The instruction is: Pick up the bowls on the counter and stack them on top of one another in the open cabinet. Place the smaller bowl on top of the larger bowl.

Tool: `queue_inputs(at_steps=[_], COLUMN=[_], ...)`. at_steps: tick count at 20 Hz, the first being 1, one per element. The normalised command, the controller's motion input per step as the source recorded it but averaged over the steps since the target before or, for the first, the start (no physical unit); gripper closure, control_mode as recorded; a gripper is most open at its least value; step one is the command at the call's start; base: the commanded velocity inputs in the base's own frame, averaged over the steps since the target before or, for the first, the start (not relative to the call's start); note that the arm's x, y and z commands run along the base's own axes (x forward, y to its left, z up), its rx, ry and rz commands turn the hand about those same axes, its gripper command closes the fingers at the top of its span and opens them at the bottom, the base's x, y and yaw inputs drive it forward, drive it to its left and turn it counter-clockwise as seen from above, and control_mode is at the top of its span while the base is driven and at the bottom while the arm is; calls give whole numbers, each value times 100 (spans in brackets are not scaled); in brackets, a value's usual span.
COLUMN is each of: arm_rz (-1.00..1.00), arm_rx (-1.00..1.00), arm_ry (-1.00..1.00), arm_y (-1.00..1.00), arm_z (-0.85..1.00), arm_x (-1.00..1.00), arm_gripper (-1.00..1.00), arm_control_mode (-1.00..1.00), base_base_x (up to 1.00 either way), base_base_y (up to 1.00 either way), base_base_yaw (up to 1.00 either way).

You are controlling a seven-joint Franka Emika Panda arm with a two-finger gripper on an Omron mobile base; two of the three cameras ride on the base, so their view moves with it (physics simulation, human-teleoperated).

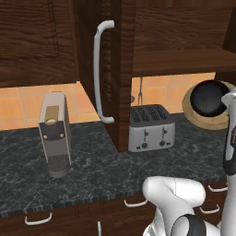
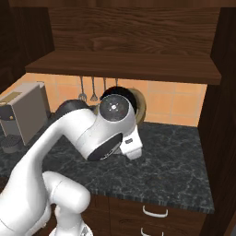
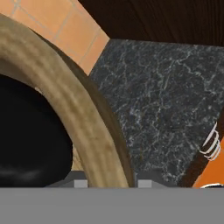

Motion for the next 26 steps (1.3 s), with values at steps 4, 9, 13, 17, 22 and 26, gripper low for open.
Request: queue_inputs(at_steps=[4,9,13,17,22,26], arm_rz=[13,7,0,0,0,0], arm_rx=[21,32,21,14,-1,0], arm_ry=[0,0,0,0,0,0], arm_y=[40,31,26,19,16,14], arm_z=[100,100,81,13,-31,-6], arm_x=[-29,1,70,96,84,94], arm_gripper=[100,100,100,100,100,100], arm_control_mode=[-100,-100,-100,-100,-100,-100], base_base_x=[0,0,0,0,0,0], base_base_y=[0,0,0,0,0,0], base_base_yaw=[0,0,0,0,0,0])
